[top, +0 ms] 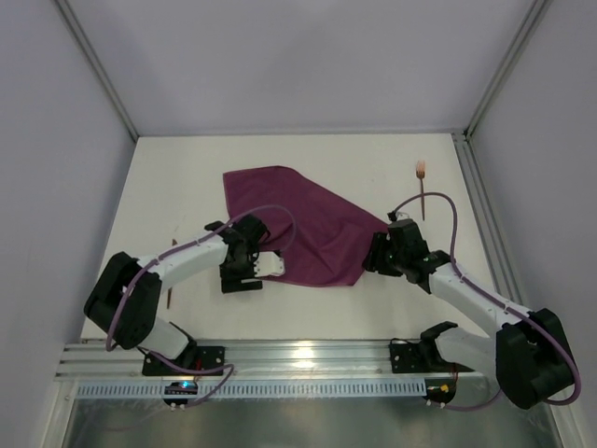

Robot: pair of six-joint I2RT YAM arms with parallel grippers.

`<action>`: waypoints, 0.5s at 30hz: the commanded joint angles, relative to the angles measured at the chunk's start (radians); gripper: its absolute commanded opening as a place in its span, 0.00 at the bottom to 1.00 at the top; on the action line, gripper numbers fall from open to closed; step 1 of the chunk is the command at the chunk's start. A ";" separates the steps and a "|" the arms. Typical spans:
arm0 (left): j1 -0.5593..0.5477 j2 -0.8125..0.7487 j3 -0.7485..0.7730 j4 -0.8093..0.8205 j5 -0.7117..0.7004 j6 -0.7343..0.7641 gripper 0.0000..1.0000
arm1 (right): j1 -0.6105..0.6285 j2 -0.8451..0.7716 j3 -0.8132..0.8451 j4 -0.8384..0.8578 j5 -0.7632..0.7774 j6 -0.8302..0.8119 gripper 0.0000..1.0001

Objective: Fold the napkin into a case and place the utensils inside
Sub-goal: Pick up the crumpled napkin from the center of the board.

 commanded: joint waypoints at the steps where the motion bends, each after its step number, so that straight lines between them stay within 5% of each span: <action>1: 0.015 0.039 0.024 0.173 -0.076 0.048 0.76 | 0.005 0.013 0.004 0.053 0.025 0.021 0.52; 12: 0.064 0.198 0.024 0.280 -0.092 0.037 0.74 | 0.004 0.068 -0.008 0.113 0.025 0.038 0.59; 14: 0.070 0.224 0.021 0.286 -0.090 0.028 0.68 | 0.005 0.102 -0.011 0.138 0.045 0.046 0.59; 15: 0.074 0.229 0.020 0.291 -0.084 0.025 0.57 | 0.005 0.116 -0.011 0.145 0.059 0.047 0.59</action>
